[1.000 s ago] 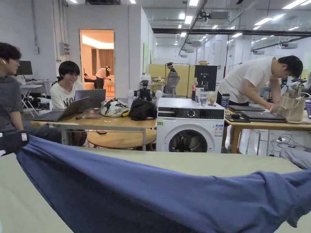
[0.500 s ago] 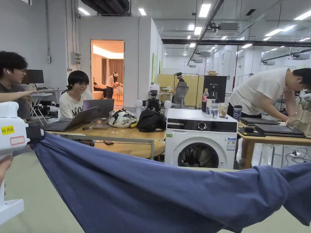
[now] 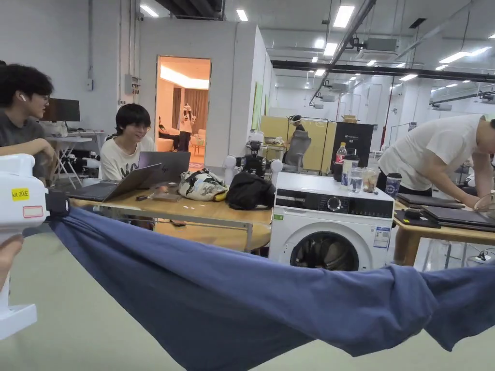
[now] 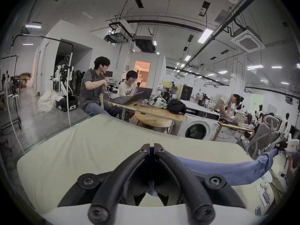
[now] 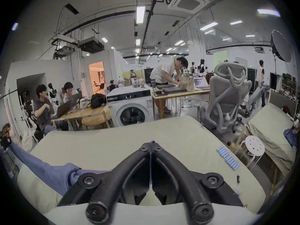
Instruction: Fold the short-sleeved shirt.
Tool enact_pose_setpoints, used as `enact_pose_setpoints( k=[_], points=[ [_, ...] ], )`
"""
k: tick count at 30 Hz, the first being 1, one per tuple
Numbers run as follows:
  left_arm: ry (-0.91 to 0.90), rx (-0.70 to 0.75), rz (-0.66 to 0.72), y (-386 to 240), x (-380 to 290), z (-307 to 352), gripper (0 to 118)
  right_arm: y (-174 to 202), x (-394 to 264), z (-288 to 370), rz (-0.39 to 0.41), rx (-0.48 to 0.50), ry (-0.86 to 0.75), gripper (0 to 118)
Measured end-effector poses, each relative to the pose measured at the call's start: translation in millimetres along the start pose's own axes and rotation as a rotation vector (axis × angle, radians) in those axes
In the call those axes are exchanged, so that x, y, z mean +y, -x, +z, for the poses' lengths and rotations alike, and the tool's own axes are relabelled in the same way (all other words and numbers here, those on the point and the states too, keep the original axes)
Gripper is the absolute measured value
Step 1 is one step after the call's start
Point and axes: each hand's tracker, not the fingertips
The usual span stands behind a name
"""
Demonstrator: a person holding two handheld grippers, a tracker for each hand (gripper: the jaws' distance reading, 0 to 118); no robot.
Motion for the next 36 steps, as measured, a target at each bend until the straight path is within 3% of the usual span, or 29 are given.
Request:
enact_pose_setpoints(
  k=[7, 16, 21, 30, 31, 33, 34, 36],
  points=[
    [0.174, -0.056, 0.017, 30, -104, 36, 0, -26, -108, 2, 0.060, 0.001, 0.164, 0],
    [0.329, -0.065, 0.103, 82, -233, 153, 0, -93, -259, 88, -0.002, 0.015, 0.322, 0],
    [0.379, -0.042, 0.176, 105, -272, 196, 0, -115, -298, 136, -0.082, 0.029, 0.347, 0],
    [0.411, -0.020, 0.157, 98, -303, 233, 0, -128, -337, 164, -0.103, 0.052, 0.373, 0],
    [0.420, -0.015, 0.140, 96, -303, 232, 10, -127, -339, 166, -0.100, 0.056, 0.365, 14],
    [0.445, 0.062, 0.050, 87, -303, 233, 40, -126, -339, 168, -0.075, 0.037, 0.356, 58],
    [0.428, 0.080, 0.006, 82, -301, 238, 51, -127, -338, 170, -0.069, 0.037, 0.352, 67],
    [0.376, 0.057, -0.033, 71, -292, 245, 53, -125, -333, 179, -0.057, 0.055, 0.297, 67]
  ],
)
